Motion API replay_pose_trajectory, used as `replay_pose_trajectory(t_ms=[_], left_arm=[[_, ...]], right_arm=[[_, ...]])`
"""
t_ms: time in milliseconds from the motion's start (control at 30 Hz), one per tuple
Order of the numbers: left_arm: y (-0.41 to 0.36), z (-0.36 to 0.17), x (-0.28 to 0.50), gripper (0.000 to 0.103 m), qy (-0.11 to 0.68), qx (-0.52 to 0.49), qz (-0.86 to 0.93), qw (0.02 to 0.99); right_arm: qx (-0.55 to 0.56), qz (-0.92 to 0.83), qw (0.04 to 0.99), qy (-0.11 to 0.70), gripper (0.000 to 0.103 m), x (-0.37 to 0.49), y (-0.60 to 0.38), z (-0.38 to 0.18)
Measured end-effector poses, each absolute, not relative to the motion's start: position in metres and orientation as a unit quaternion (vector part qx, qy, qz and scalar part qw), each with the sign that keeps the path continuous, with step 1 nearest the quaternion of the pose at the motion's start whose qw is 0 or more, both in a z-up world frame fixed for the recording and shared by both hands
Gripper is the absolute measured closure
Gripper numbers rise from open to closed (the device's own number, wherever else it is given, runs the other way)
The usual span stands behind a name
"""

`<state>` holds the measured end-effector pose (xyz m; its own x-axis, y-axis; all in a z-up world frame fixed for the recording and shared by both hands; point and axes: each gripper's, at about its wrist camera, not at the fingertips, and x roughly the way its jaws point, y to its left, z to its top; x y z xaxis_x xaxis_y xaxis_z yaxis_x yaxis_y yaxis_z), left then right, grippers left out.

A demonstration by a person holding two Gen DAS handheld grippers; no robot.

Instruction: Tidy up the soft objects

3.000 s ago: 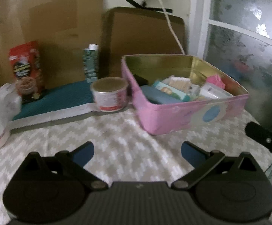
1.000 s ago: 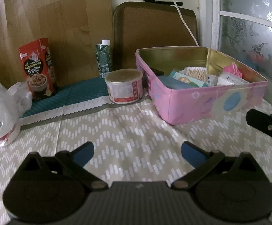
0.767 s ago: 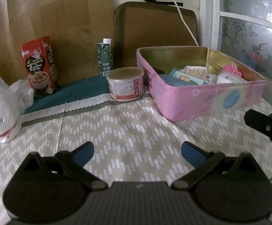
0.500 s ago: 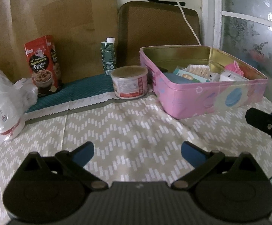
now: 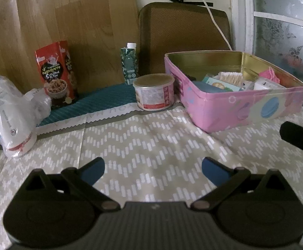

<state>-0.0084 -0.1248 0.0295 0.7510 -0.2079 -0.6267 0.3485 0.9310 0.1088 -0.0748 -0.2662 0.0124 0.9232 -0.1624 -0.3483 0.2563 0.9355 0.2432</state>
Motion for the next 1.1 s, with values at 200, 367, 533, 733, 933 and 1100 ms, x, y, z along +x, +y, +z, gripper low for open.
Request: replay_pose_trajectory(t_ms=[200,367,533,733,933,1100], left_arm=[[-0.126,0.03,-0.007,0.0,0.32,0.108,-0.149,0.929],[-0.127,0.032,-0.008,0.0,0.314,0.108,-0.149,0.931],[-0.125,0.033,-0.009,0.0,0.311,0.104,-0.152,0.933],[-0.12,0.038,-0.011,0.0,0.3,0.092,-0.153,0.937],[-0.118,0.042,-0.014,0.0,0.287,0.09,-0.146,0.942],[-0.119,0.045,-0.017,0.0,0.275,0.096,-0.142,0.946]], right_arm=[[0.146,-0.109,0.97,0.164,0.023,-0.075,-0.269,0.011],[0.153,-0.113,0.968,0.162,0.023,-0.076,-0.271,0.01],[0.153,-0.114,0.968,0.166,0.023,-0.075,-0.27,0.009],[0.151,-0.115,0.968,0.165,0.023,-0.075,-0.269,0.009],[0.148,-0.113,0.968,0.166,0.023,-0.074,-0.268,0.009],[0.148,-0.114,0.968,0.166,0.023,-0.074,-0.268,0.009]])
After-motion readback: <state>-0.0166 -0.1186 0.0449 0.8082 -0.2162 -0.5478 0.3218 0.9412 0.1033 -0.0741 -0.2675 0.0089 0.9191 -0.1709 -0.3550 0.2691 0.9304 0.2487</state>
